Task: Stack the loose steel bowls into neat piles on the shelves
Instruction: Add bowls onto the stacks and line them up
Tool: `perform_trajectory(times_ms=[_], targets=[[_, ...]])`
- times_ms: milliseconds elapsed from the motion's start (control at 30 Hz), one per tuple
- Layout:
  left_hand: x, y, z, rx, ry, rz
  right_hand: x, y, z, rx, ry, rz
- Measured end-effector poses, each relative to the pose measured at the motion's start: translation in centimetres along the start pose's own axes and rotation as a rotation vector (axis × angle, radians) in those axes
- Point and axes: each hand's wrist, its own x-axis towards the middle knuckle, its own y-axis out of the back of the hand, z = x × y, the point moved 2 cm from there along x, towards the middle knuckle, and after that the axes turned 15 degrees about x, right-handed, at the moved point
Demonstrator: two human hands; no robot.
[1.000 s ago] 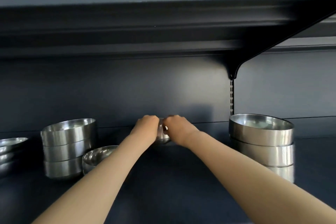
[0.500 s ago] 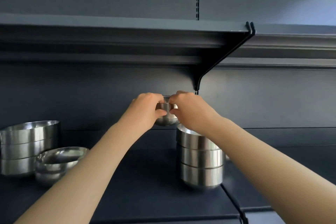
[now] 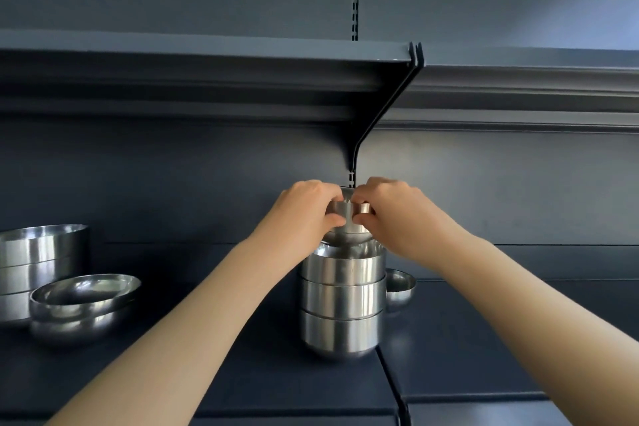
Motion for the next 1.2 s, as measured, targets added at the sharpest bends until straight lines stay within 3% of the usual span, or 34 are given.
perform_trajectory(times_ms=[267,767,1200], targets=[[-0.7,-1.9,-0.1,-0.03,0.003,-0.124,-0.7,-1.9,1.0,0.005,-0.013,-0.091],[-1.4,-2.1,-0.1,-0.077,0.055,-0.125,-1.1,-2.0,1.2,0.091,0.05,-0.08],[-0.7,-1.7,0.0,-0.14,0.057,-0.164,-0.6,-1.3,1.9,0.154,0.007,-0.175]])
